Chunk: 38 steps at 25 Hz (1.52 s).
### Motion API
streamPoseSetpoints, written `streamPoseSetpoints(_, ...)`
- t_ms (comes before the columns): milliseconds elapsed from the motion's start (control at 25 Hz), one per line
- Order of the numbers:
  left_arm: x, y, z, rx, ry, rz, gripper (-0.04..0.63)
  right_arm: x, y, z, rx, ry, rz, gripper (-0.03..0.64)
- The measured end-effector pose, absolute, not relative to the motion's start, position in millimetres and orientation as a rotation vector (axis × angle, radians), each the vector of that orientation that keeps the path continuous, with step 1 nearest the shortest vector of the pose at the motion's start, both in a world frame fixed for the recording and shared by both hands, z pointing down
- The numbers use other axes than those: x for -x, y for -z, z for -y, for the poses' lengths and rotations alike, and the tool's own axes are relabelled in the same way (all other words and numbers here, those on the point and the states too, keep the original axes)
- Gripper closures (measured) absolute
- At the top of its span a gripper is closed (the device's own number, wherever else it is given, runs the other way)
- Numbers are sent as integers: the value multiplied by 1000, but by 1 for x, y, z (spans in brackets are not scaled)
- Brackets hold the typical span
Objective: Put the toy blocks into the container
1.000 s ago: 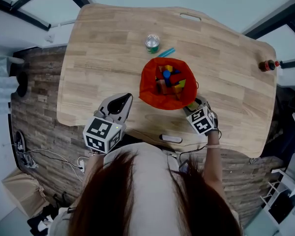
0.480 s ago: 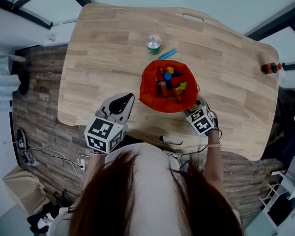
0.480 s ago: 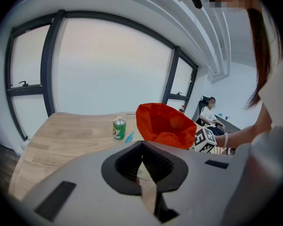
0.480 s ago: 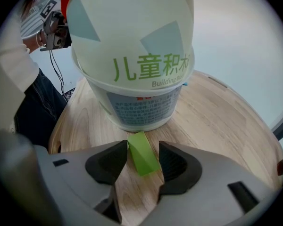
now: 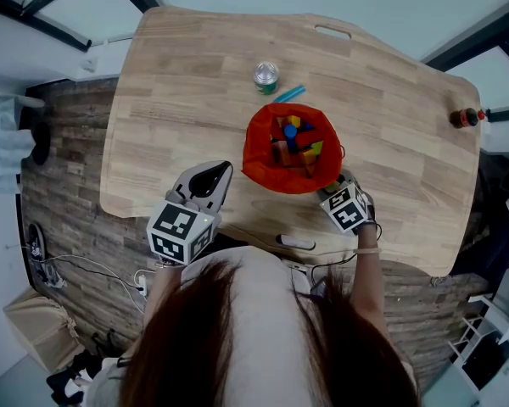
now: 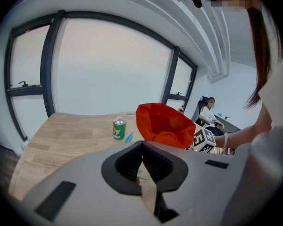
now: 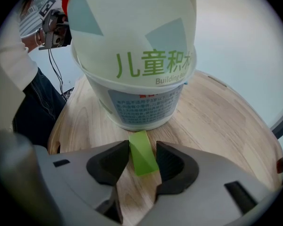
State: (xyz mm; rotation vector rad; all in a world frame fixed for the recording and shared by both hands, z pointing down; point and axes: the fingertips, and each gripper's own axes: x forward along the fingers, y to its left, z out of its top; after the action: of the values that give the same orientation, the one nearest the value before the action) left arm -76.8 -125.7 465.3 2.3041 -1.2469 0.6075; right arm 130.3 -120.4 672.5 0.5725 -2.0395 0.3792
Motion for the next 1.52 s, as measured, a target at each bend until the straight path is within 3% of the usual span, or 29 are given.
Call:
streamPoseSetpoints(280, 78, -463, 123, -2316, -597, 1244, 586, -135, -673, 117, -603, -385, 2020, 462)
streamPoseSetpoints(1520, 80, -440, 97, -2457, -545, 1153, 586, -141, -624, 84, -1001, -544, 2055, 465)
